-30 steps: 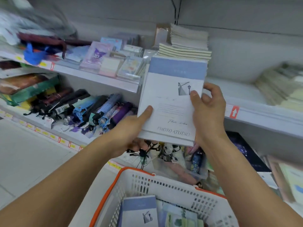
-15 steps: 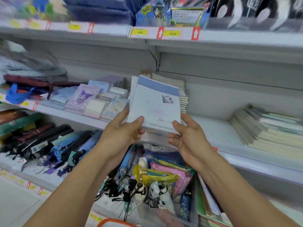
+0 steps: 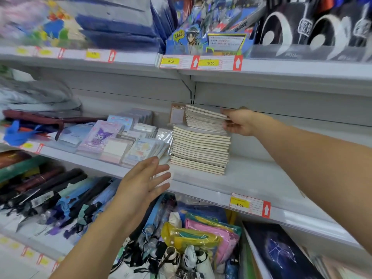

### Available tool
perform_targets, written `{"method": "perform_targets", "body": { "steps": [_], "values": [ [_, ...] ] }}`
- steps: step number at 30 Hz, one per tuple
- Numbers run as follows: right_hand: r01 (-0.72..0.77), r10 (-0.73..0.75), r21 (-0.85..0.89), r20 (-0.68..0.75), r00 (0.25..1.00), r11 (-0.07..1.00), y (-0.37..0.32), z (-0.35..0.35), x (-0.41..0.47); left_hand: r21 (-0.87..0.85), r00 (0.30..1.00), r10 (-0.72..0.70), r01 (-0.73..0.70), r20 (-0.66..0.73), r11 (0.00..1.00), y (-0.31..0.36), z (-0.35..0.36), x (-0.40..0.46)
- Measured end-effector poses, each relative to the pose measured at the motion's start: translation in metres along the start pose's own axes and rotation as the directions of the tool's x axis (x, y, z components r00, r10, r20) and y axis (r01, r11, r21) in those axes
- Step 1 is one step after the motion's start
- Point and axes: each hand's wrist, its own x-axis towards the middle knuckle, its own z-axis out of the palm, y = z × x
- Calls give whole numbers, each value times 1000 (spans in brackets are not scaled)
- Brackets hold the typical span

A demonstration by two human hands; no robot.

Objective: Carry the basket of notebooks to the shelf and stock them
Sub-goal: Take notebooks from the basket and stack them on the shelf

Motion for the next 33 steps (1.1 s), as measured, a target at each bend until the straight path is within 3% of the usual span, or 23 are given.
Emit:
{"method": "perform_targets", "body": {
  "steps": [4,9,13,17,20,23,27,29,31,32,33],
  "values": [
    [75,-63,-243,57,996,967,4,-12,11,104,999,-40,43,-31,994,-6,-7,-1],
    [116,-166,-430,-79,983,895,7,2,28,171,994,-84,95,-73,981,-13,-6,-2],
    [69,-247,-643,-191,950,763,4,14,29,196,984,-121,145,-128,970,-15,-3,-2],
    [69,-292,-678,-221,931,732,4,20,30,207,979,-151,177,-137,962,-16,-2,-5],
    [61,-252,-589,-248,936,806,10,14,35,222,980,-159,183,-124,958,-17,-1,-7],
    [98,-211,-496,-176,962,863,20,8,42,235,980,-164,187,-114,954,-18,-1,-7],
    [179,-273,-480,-134,953,859,26,7,46,236,977,-170,196,-126,952,-21,-5,-6],
    [214,-389,-685,-110,914,696,28,4,43,270,976,-183,210,-120,940,-21,-8,-10],
    [181,-552,-879,-106,827,441,34,6,18,355,977,-172,206,-125,912,-22,-15,-11],
    [189,-646,-903,-118,754,386,45,13,-10,419,977,-158,203,-141,885,-25,-22,-10],
    [257,-729,-878,-140,670,404,65,25,-45,513,978,-144,203,-154,834,-32,-30,-10]
  ]
}}
